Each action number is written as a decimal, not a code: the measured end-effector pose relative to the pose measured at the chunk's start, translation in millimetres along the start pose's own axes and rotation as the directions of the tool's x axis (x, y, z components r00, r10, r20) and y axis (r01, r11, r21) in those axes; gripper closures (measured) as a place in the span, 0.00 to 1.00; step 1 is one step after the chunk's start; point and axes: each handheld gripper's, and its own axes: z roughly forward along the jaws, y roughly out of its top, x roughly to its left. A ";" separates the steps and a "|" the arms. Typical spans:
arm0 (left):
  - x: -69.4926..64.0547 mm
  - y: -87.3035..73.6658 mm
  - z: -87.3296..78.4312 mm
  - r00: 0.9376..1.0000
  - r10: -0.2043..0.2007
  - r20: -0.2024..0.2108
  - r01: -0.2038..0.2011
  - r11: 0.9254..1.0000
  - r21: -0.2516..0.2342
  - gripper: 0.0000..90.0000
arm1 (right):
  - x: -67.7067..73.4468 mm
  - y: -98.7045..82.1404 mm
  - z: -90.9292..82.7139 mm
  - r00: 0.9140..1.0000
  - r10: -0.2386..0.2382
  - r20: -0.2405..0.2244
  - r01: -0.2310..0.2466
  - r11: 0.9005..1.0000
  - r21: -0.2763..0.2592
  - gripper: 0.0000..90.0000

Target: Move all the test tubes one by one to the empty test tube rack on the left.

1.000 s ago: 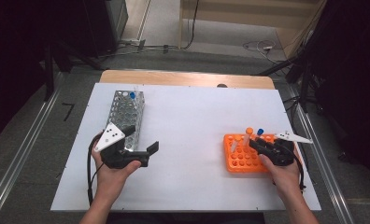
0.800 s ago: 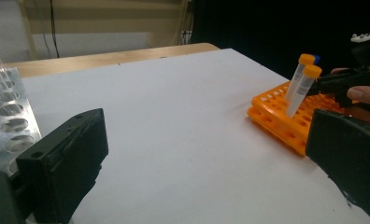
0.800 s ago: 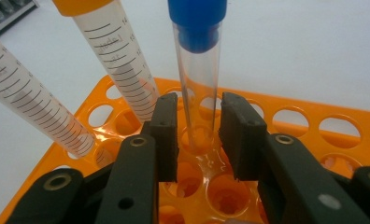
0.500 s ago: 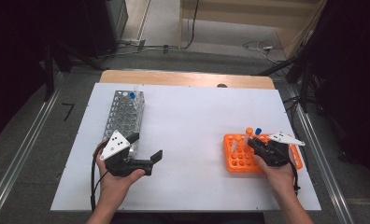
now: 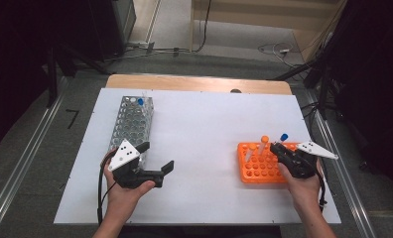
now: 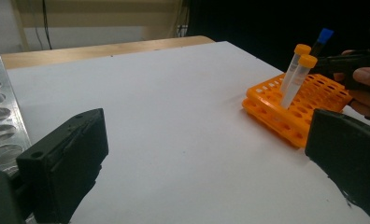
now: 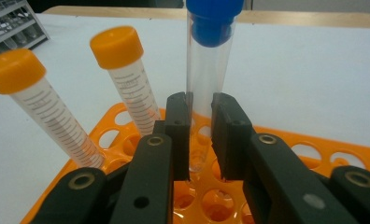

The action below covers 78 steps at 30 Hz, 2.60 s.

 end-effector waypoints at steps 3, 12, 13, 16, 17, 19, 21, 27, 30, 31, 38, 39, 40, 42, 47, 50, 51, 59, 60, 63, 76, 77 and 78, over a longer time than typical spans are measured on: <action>0.0 -0.1 0.1 1.000 0.002 0.000 -0.002 1.000 0.002 0.00 | 1.2 2.9 -7.9 1.000 -0.021 -0.011 0.021 1.000 -0.017 0.84; -0.6 0.1 0.2 1.000 0.001 0.000 -0.001 1.000 0.002 0.00 | 9.4 4.2 -24.0 0.995 -0.049 -0.086 0.046 0.998 -0.033 0.83; -0.9 0.3 0.3 1.000 -0.001 -0.001 0.001 1.000 0.001 0.00 | 10.9 4.2 -25.0 0.994 -0.053 -0.096 0.050 0.998 -0.033 0.84; -2.5 0.5 0.8 1.000 0.003 0.006 -0.003 1.000 0.002 0.00 | 17.0 5.5 -27.9 0.990 -0.061 -0.125 0.056 0.998 -0.036 0.84; -3.1 0.5 1.2 1.000 0.003 0.007 -0.003 1.000 0.002 0.00 | 18.9 5.9 -28.6 0.989 -0.066 -0.136 0.061 0.997 -0.040 0.84; -3.9 0.6 1.4 1.000 0.007 0.008 -0.007 1.000 0.004 0.00 | 23.2 6.8 -30.3 0.986 -0.076 -0.151 0.070 0.997 -0.042 0.83; -4.7 0.8 1.6 1.000 0.007 0.011 -0.007 1.000 0.002 0.00 | 27.2 7.3 -31.3 0.983 -0.086 -0.165 0.079 0.996 -0.045 0.83; -4.9 2.4 0.8 1.000 0.008 0.014 -0.008 1.000 -0.001 0.00 | 39.6 7.6 -31.6 0.973 -0.101 -0.208 0.094 0.995 -0.042 0.84; -5.8 2.7 1.0 1.000 0.009 0.017 -0.009 1.000 -0.005 0.00 | 45.7 7.7 -30.9 0.968 -0.106 -0.229 0.098 0.994 -0.044 0.83; -6.4 3.0 1.3 1.000 0.010 0.018 -0.010 1.000 -0.002 0.00 | 47.6 7.6 -30.6 0.965 -0.109 -0.237 0.101 0.994 -0.044 0.83; -12.2 4.1 4.7 0.998 0.019 0.052 -0.019 1.000 0.005 0.00 | 63.9 5.9 -26.1 0.951 -0.128 -0.283 0.122 0.992 -0.037 0.83; -13.1 4.4 5.1 0.998 0.022 0.055 -0.023 1.000 0.007 0.00 | 66.3 5.7 -25.1 0.947 -0.136 -0.290 0.131 0.991 -0.040 0.83; -14.2 4.7 5.8 0.998 0.025 0.058 -0.025 1.000 0.006 0.00 | 68.8 5.3 -24.3 0.945 -0.139 -0.295 0.134 0.990 -0.037 0.83; -16.1 5.2 6.8 0.997 0.029 0.066 -0.029 1.000 0.008 0.00 | 74.3 4.5 -22.3 0.940 -0.144 -0.309 0.140 0.989 -0.034 0.84; -20.4 5.6 9.7 0.996 0.032 0.080 -0.033 0.999 0.010 0.00 | 88.9 2.1 -17.6 0.926 -0.165 -0.339 0.165 0.986 -0.029 0.84; -23.0 5.8 11.4 0.995 0.036 0.090 -0.037 0.999 0.014 0.00 | 97.3 0.8 -15.0 0.918 -0.177 -0.355 0.180 0.983 -0.025 0.84; -24.3 5.8 12.2 0.995 0.035 0.093 -0.037 0.999 0.013 0.00 | 100.1 0.3 -14.0 0.915 -0.181 -0.361 0.185 0.982 -0.023 0.84; -32.5 5.5 17.8 0.992 0.045 0.122 -0.048 0.999 0.023 0.00 | 118.7 -3.3 -7.9 0.895 -0.206 -0.396 0.218 0.976 -0.015 0.84; -33.6 5.4 18.6 0.991 0.045 0.126 -0.048 0.999 0.024 0.00 | 120.4 -3.7 -7.3 0.892 -0.209 -0.400 0.222 0.975 -0.015 0.83; -37.0 4.9 20.9 0.989 0.051 0.135 -0.055 0.998 0.026 0.01 | 125.7 -4.8 -5.3 0.886 -0.215 -0.411 0.230 0.973 -0.014 0.84; -51.9 3.4 29.8 0.979 0.064 0.193 -0.070 0.997 0.025 0.07 | 150.5 -11.3 2.7 0.844 -0.247 -0.475 0.282 0.959 0.002 0.84; -53.1 3.2 30.4 0.978 0.065 0.198 -0.072 0.997 0.025 0.07 | 151.8 -11.8 3.3 0.841 -0.253 -0.478 0.288 0.957 0.000 0.84; -54.3 3.0 30.8 0.977 0.066 0.203 -0.072 0.997 0.023 0.08 | 153.5 -12.4 3.6 0.840 -0.250 -0.482 0.287 0.958 0.004 0.84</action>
